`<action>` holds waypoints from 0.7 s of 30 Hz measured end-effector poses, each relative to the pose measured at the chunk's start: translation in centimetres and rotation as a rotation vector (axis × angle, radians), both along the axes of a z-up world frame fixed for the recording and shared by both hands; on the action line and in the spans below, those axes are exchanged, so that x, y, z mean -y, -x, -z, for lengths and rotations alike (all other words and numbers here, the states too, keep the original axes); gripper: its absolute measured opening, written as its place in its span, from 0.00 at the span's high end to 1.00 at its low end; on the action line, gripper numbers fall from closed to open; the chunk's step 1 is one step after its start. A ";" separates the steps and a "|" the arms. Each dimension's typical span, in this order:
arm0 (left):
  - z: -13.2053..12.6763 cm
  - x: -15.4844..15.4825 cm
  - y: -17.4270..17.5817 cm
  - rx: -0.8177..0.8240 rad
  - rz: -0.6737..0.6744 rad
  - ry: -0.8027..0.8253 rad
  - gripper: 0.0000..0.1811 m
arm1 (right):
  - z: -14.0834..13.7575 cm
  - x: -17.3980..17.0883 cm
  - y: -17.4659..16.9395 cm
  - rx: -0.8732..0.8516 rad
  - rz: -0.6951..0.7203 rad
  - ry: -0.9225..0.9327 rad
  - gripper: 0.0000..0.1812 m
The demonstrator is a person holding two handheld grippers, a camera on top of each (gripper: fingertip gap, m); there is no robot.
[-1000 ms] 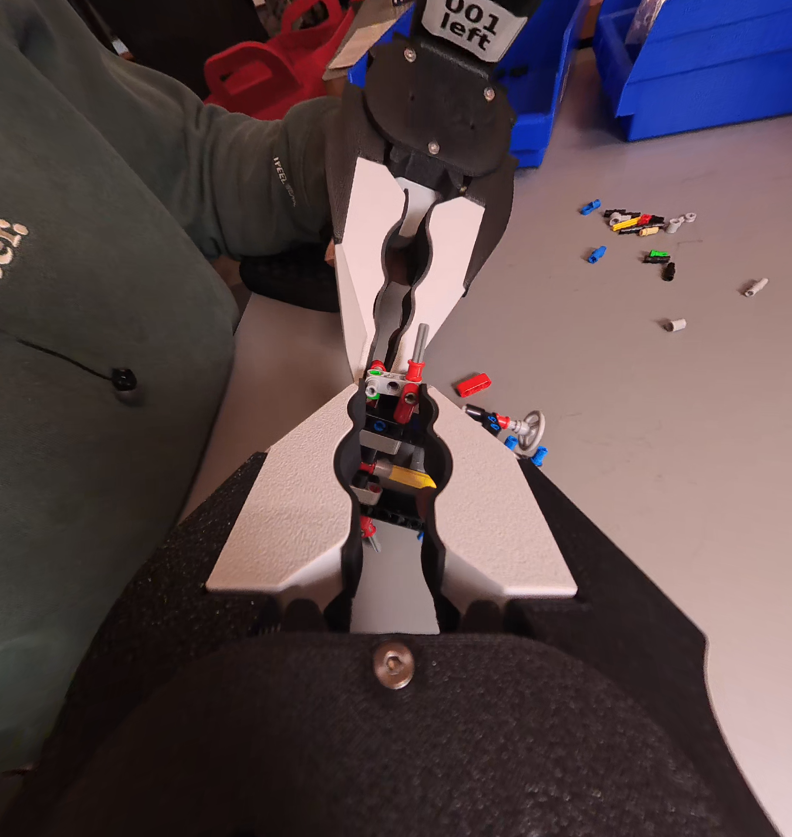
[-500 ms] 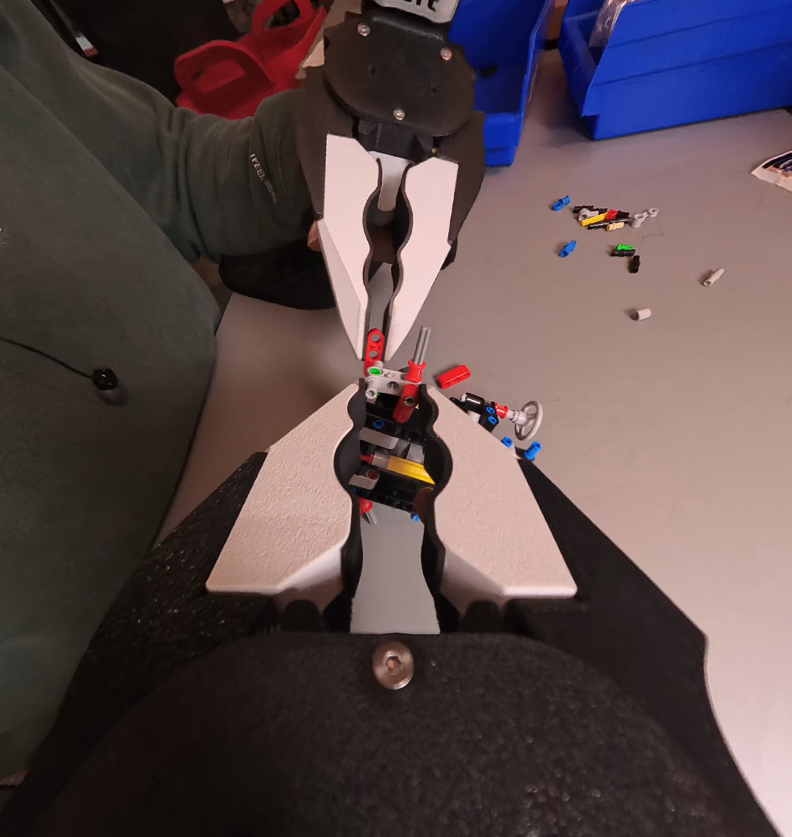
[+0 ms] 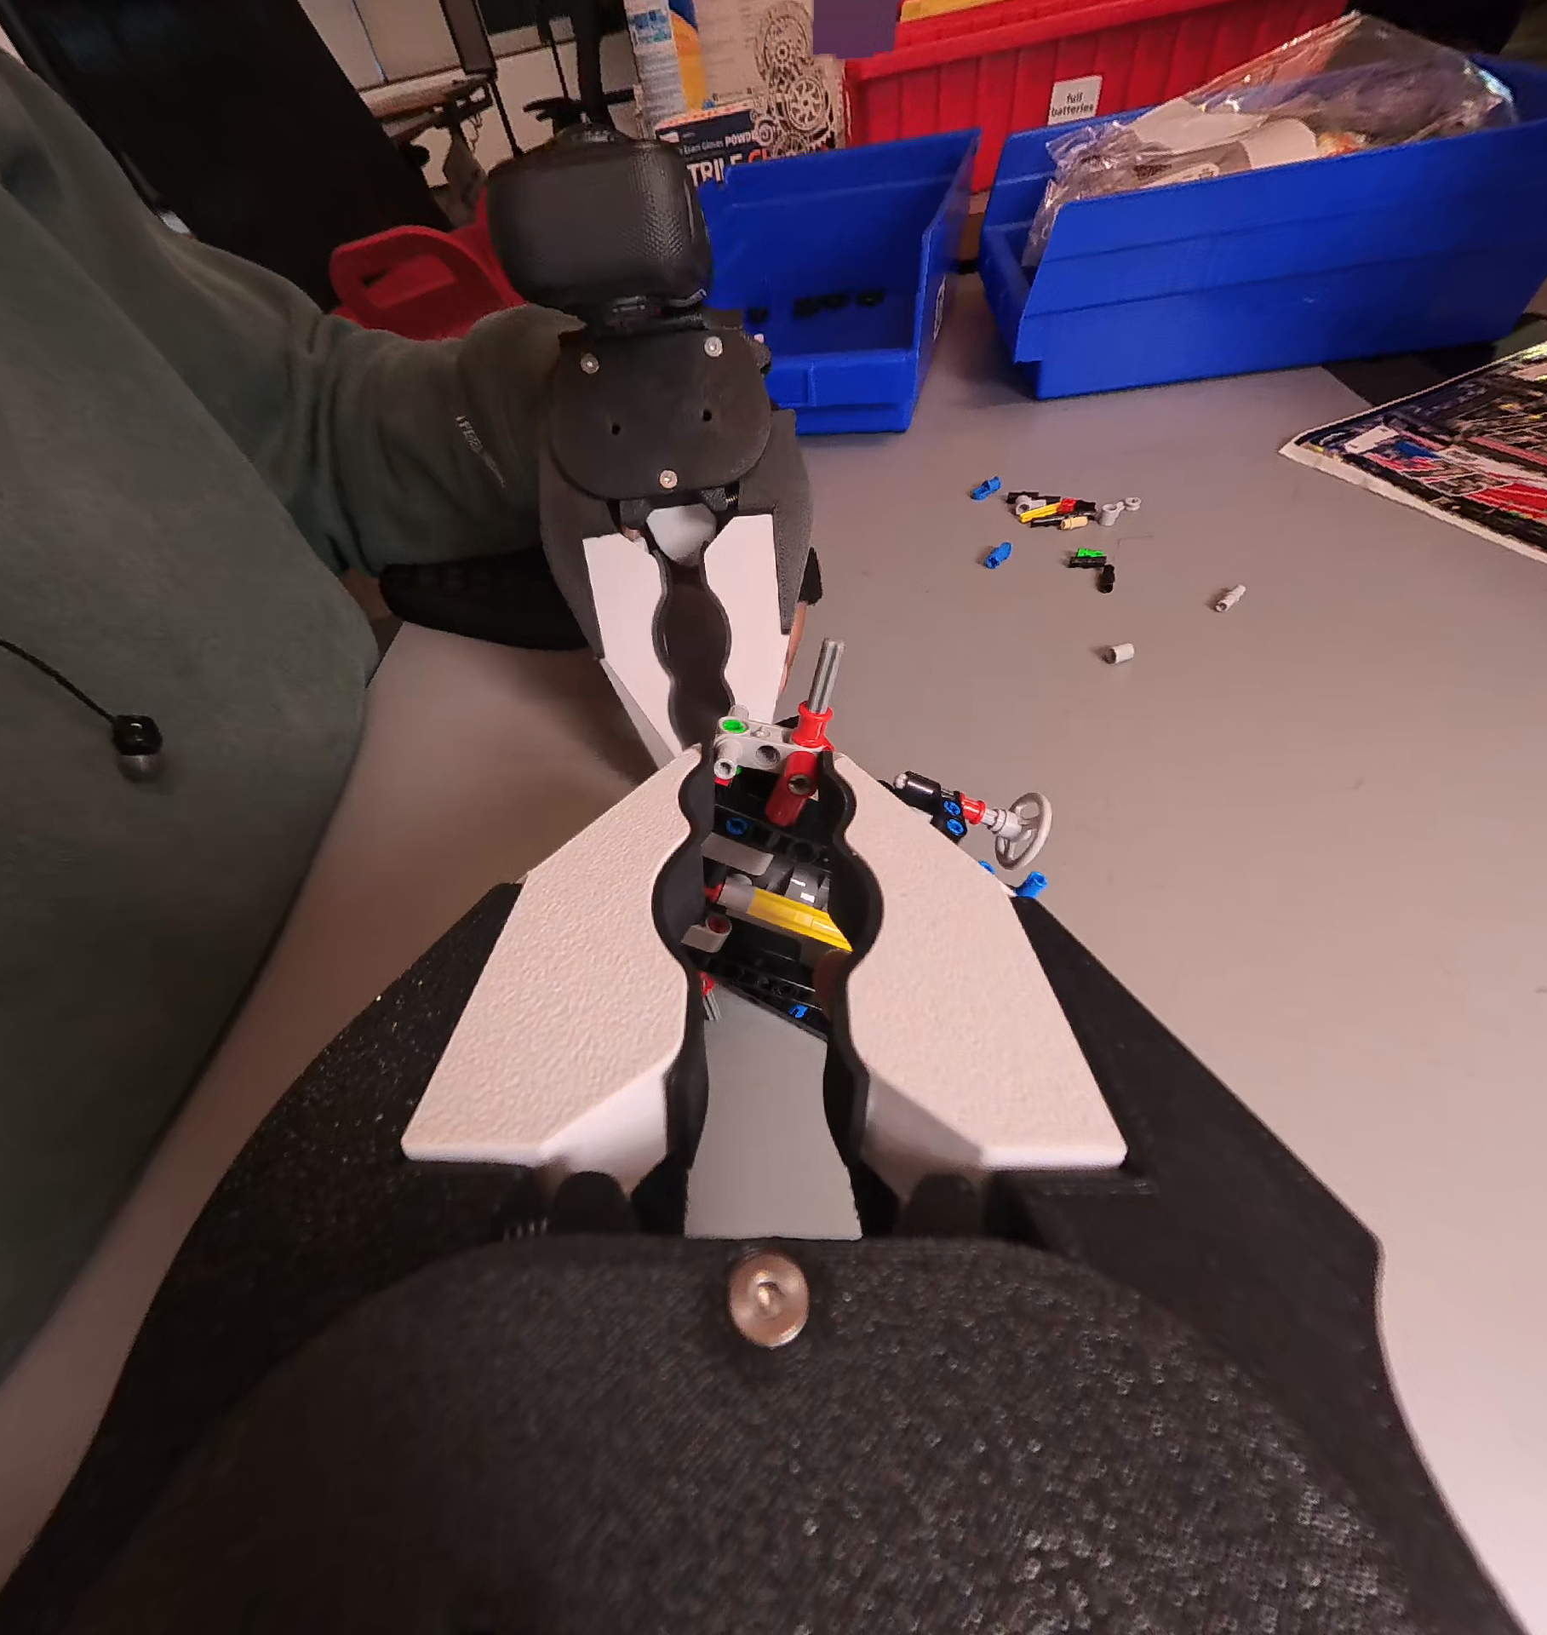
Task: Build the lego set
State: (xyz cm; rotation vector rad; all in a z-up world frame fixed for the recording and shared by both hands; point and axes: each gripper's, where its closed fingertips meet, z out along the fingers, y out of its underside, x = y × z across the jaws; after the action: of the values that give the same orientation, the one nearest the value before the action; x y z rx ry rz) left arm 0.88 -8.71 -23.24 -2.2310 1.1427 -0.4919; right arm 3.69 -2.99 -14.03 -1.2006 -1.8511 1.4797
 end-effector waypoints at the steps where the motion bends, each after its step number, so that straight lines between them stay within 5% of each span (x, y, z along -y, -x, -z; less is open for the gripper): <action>1: 0.0 0.0 0.0 0.007 0.002 -0.009 0.91 | 0.0 -0.1 -0.1 -0.002 0.001 0.002 0.88; 21: -0.9 -0.5 0.1 0.188 -0.111 -0.053 0.96 | 0.0 -0.4 -0.6 -0.009 -0.001 0.023 0.88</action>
State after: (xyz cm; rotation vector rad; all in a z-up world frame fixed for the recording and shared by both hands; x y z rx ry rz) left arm 0.81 -8.17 -22.30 -2.1383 0.9199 -0.6042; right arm 4.31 -2.58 -14.06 -1.2009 -1.8340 1.5082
